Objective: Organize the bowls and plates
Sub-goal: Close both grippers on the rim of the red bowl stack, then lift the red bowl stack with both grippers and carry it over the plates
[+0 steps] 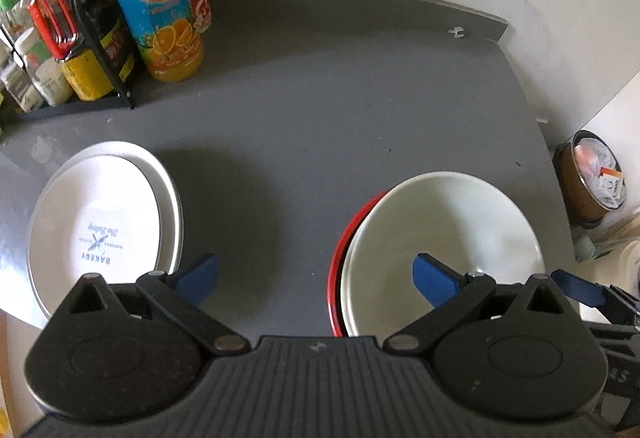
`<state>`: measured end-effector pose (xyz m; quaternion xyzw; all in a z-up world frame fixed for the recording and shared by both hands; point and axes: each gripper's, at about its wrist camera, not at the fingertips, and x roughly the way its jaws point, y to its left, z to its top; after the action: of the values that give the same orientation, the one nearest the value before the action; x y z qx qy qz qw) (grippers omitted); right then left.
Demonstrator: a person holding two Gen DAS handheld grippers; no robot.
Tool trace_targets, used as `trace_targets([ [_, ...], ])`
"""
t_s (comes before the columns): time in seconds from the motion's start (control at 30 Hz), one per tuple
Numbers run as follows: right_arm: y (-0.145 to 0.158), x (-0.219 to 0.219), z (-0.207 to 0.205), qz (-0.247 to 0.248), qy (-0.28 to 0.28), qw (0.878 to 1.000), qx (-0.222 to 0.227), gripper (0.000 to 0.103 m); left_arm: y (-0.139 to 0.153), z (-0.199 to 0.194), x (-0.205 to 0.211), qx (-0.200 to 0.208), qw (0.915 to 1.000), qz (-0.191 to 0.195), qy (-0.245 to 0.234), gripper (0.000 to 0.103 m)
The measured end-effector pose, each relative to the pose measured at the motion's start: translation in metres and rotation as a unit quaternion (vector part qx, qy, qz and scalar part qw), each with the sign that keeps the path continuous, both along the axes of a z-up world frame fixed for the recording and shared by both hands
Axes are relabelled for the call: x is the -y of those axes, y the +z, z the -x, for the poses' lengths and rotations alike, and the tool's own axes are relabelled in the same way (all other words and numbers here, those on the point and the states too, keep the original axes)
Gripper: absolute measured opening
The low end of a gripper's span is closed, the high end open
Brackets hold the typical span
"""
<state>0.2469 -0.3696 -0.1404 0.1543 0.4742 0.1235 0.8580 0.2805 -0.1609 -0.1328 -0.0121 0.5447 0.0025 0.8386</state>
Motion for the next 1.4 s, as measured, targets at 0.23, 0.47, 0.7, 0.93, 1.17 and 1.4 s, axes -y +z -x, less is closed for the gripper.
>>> trace_targets([
  [0.23,-0.016,0.002,-0.006,-0.04,-0.02,0.998,-0.039,0.079,-0.023,-0.003,0.008,-0.023,0.9995,-0.005,-0.019,0.101],
  [0.47,-0.023,-0.004,-0.011,-0.016,0.001,0.998,-0.057,0.058,-0.038,-0.006,0.002,-0.036,0.9991,0.024,0.003,0.073],
  [0.7,-0.037,0.003,-0.018,-0.008,-0.015,0.994,-0.105,0.034,-0.054,-0.01,-0.008,-0.054,0.9961,0.064,0.028,0.047],
  [0.93,-0.038,0.001,-0.017,-0.004,0.0,0.995,-0.103,0.035,-0.066,-0.012,-0.01,-0.078,0.99,0.112,0.037,0.035],
  [1.17,-0.037,-0.007,-0.023,0.012,-0.003,0.994,-0.108,0.03,-0.067,-0.016,-0.012,-0.09,0.9869,0.128,0.038,0.03],
  [1.4,-0.03,-0.014,-0.013,0.017,-0.021,0.995,-0.097,0.029,-0.067,-0.015,-0.02,-0.101,0.9853,0.136,0.021,0.029],
])
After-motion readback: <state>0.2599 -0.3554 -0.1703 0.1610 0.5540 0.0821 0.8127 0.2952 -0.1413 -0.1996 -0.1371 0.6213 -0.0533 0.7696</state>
